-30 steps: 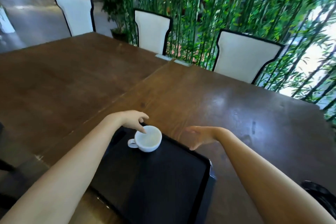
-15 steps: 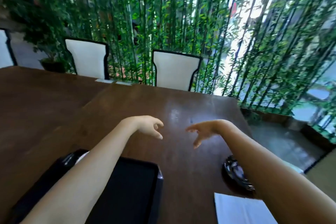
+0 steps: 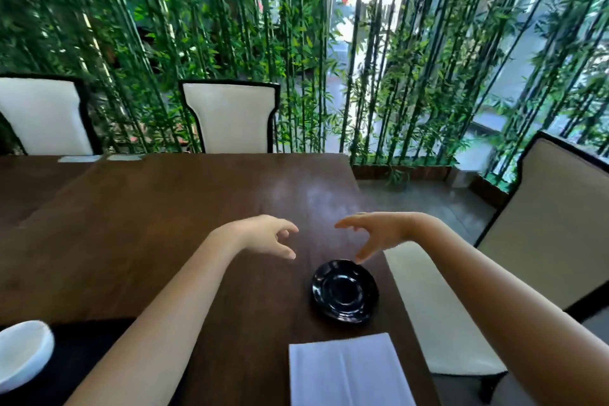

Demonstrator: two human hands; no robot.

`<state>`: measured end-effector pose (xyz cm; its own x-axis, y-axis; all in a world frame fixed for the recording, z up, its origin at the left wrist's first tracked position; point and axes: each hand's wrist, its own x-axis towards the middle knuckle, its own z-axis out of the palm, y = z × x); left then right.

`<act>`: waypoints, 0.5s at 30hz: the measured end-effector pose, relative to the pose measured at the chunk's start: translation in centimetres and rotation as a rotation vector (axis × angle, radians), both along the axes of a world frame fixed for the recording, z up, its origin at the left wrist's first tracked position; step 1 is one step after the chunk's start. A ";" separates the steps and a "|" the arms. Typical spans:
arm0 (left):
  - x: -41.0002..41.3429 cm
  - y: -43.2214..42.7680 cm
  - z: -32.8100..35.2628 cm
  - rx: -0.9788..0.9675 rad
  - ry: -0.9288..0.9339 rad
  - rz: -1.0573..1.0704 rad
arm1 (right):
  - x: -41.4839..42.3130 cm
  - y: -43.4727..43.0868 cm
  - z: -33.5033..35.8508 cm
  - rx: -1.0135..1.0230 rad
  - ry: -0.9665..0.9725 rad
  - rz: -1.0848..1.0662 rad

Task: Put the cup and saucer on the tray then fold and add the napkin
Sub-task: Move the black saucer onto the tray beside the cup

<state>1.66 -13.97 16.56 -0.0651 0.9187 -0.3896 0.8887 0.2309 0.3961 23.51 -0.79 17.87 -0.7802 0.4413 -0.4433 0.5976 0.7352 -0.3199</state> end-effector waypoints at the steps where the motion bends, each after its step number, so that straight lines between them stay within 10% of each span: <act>1: 0.8 0.9 -0.5 -0.009 -0.002 0.002 | 1.0 0.9 -0.5 -0.003 -0.009 0.007; 15: 5.3 6.4 -11.3 -0.131 -0.078 0.169 | 7.0 7.7 -11.6 -0.143 0.036 -0.023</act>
<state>6.98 -7.52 5.26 -0.1791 0.8386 -0.5144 0.8007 0.4281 0.4191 30.49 6.96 6.24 -0.7872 0.3935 -0.4748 0.5999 0.6672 -0.4416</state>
